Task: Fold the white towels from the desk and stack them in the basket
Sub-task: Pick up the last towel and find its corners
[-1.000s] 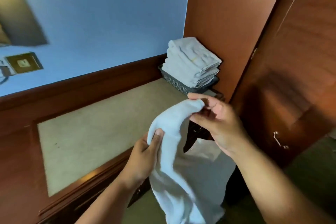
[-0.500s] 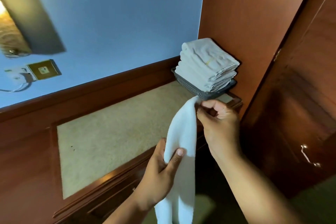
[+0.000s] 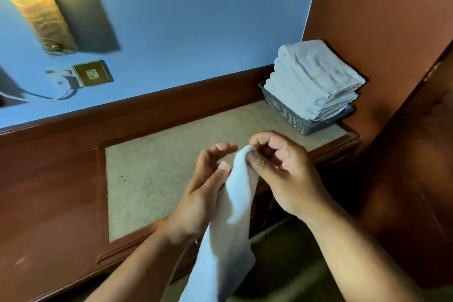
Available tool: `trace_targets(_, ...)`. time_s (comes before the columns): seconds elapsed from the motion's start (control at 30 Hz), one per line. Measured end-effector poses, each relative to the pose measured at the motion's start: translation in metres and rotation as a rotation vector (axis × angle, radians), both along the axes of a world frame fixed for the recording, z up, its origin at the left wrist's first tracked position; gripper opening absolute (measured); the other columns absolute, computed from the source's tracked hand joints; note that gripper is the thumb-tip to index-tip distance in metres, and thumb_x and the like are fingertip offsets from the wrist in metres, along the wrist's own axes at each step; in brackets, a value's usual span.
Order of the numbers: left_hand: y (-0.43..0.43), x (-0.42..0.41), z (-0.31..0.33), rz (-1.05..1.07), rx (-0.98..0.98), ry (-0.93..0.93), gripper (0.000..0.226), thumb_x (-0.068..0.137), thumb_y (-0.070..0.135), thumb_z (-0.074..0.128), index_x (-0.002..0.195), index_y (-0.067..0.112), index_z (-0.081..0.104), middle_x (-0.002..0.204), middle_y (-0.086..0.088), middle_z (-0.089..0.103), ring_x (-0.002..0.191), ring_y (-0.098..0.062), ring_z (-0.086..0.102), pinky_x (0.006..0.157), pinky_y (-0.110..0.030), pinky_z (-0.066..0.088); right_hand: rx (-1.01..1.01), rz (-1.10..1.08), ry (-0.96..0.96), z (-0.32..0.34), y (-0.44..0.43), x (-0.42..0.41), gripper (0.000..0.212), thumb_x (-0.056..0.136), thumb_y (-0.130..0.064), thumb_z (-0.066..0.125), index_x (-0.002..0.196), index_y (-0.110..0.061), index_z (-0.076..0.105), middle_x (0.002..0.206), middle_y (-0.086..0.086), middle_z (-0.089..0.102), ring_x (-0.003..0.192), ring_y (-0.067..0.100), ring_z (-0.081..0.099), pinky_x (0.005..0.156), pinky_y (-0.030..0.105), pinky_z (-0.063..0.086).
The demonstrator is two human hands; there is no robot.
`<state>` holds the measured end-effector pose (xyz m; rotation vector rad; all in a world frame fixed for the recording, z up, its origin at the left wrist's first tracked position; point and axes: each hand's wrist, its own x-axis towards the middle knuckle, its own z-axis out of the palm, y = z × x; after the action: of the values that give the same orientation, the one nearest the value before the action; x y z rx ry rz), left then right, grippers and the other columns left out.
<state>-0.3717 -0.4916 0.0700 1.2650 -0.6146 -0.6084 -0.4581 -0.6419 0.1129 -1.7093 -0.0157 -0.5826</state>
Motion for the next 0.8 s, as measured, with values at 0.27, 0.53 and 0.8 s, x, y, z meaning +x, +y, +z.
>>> trace_targets(0.27,0.01,0.019,0.012,0.24,0.296,-0.542,0.041,0.104,0.033,0.044,0.075,0.005,0.047,0.063,0.0,0.037,0.057,-0.009,0.039,0.052,-0.027,0.029,-0.266,0.149,0.178,-0.008,-0.042,0.017,0.015,0.088,-0.043,0.067,0.09,-0.028,0.064,0.076,-0.011,0.063,0.069,0.002,0.056,0.065,0.024,0.043)
trace_targets(0.53,0.003,0.022,0.034,0.763,0.754,-0.957,0.037,0.102,0.027,0.052,0.069,0.012,0.053,0.058,0.0,0.045,0.054,-0.015,0.039,0.048,-0.021,0.029,-0.456,0.354,0.708,-0.095,-0.146,0.007,0.025,0.079,-0.041,0.082,0.092,-0.025,0.069,0.086,-0.004,0.074,0.08,0.008,0.069,0.072,0.03,0.052)
trace_targets(0.8,0.064,0.009,0.002,1.058,1.212,-0.635,0.039,0.104,0.03,0.047,0.079,0.004,0.061,0.073,-0.016,0.059,0.075,-0.037,0.054,0.068,-0.038,0.038,-0.575,-0.082,0.879,-0.179,-0.27,-0.04,0.039,0.083,-0.043,0.076,0.057,-0.02,0.058,0.058,-0.006,0.057,0.07,0.022,0.063,0.056,0.03,0.038)
